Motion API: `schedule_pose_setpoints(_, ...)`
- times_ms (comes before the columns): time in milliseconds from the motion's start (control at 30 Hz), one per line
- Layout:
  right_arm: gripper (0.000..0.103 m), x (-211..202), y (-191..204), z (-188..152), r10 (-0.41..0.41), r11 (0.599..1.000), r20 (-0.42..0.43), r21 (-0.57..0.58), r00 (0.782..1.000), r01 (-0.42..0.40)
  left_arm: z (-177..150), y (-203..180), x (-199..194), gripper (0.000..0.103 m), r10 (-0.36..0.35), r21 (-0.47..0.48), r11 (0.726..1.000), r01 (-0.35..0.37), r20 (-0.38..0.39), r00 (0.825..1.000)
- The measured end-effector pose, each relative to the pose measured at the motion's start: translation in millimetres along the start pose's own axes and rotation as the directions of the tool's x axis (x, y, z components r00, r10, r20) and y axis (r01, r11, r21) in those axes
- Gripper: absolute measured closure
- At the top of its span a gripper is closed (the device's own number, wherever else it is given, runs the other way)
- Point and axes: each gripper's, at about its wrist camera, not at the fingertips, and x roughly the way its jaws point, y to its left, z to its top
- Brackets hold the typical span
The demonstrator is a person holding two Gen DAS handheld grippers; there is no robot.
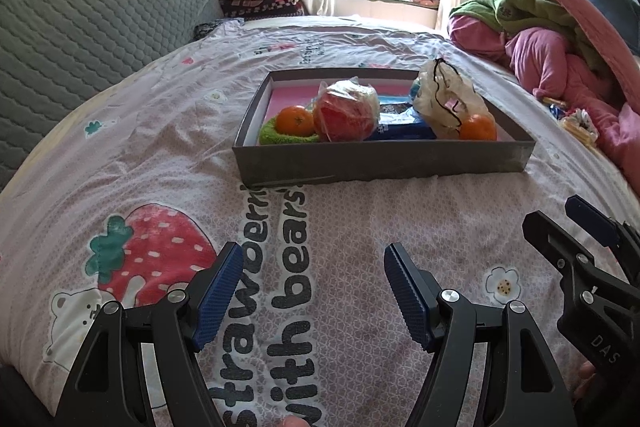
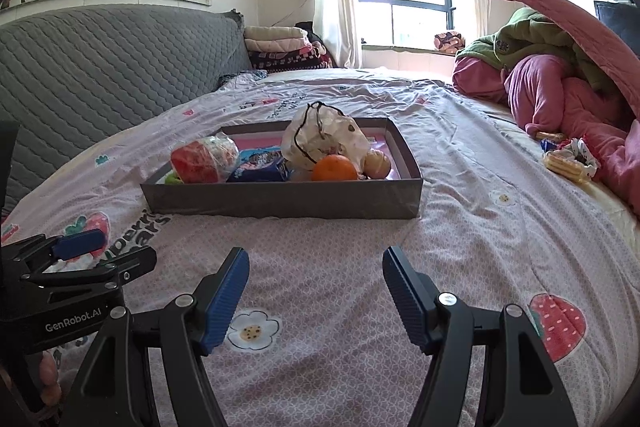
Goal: Organize objects
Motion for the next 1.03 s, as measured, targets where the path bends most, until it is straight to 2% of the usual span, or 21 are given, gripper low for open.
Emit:
schedule_pose_setpoints(267, 0.034, 2.1, -2.1, -2.2, -0.003, 1.0, -0.004, 0.006, 1.0, 0.003, -1.3, 2.5, -1.2, 0.029, -0.004, -0.014, 1.0, 0.005, 0.016, 1.0)
schedule_pose_setpoints(1033, 0.034, 7.4, 2.2, -5.6, 0.018, 1.0, -0.012, -0.006, 1.0, -0.019, -4.2, 5.1, 6.1, 0.029, -0.004, -0.012, 1.0, 0.004, -0.003, 1.0)
